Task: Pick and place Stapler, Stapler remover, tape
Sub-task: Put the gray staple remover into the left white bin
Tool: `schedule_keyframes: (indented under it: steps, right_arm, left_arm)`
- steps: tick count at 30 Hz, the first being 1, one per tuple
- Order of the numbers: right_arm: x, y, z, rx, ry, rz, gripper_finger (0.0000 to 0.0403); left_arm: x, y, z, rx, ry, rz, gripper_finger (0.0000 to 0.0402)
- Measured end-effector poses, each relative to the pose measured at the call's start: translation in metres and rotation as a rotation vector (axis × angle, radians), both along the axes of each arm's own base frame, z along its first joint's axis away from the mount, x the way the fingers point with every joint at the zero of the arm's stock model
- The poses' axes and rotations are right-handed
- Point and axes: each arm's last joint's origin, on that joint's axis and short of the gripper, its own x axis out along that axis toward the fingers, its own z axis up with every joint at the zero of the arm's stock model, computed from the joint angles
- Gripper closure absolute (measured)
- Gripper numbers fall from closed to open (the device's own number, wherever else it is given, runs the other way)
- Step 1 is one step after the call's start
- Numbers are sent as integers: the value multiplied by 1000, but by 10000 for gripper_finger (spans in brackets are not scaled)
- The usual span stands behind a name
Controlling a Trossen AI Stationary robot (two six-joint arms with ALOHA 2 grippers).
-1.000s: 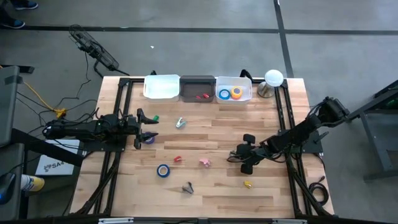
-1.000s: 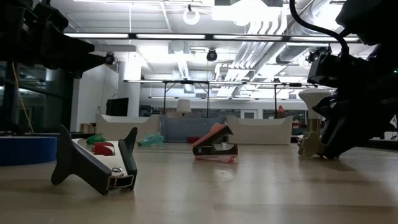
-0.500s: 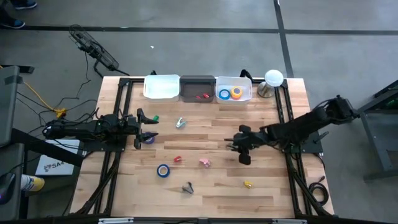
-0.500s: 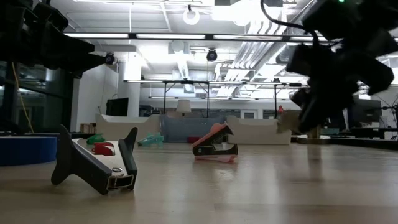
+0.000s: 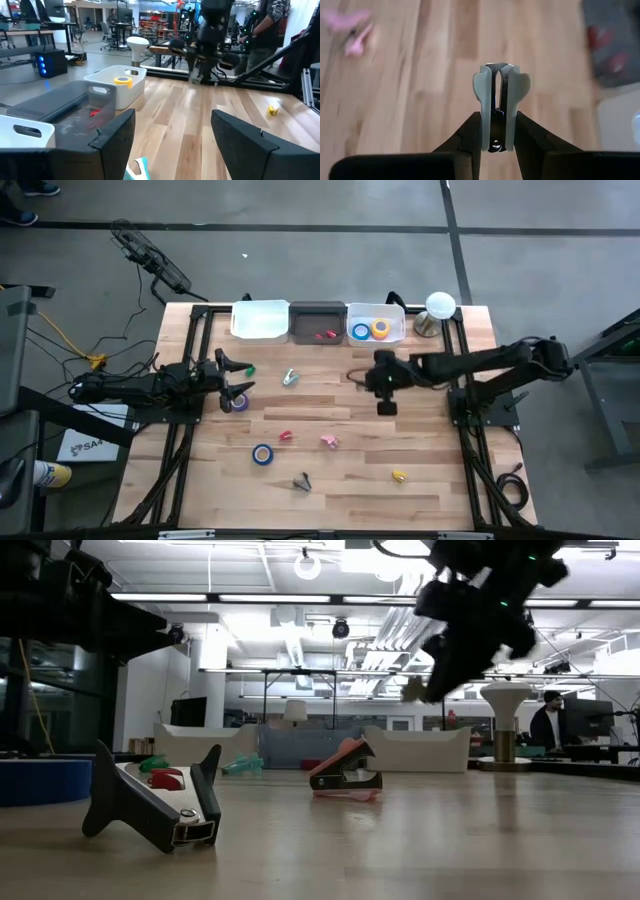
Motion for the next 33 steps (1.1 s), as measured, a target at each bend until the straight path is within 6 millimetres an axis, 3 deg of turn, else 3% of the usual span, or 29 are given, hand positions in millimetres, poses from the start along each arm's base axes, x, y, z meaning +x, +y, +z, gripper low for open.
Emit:
schedule_keyframes:
  steps: [11, 15, 21, 29, 33]
  right_arm:
    - [18, -42, 57, 29, -189, -130, 327]
    - [26, -51, 60, 50, -193, -163, 327]
    - [44, -59, 53, 88, -171, -201, 327]
    - [71, -65, 51, 117, -187, -186, 327]
    - [79, -67, 59, 115, -225, -141, 327]
  left_arm:
    - [0, 0, 5, -45, -59, -12, 143]
    - [-1, -1, 13, -85, -91, -46, 143]
    - [-7, -2, 37, 3, -157, -70, 143]
    - [-10, -1, 48, 4, -187, -59, 143]
    - [-8, -1, 51, 0, -215, -39, 143]
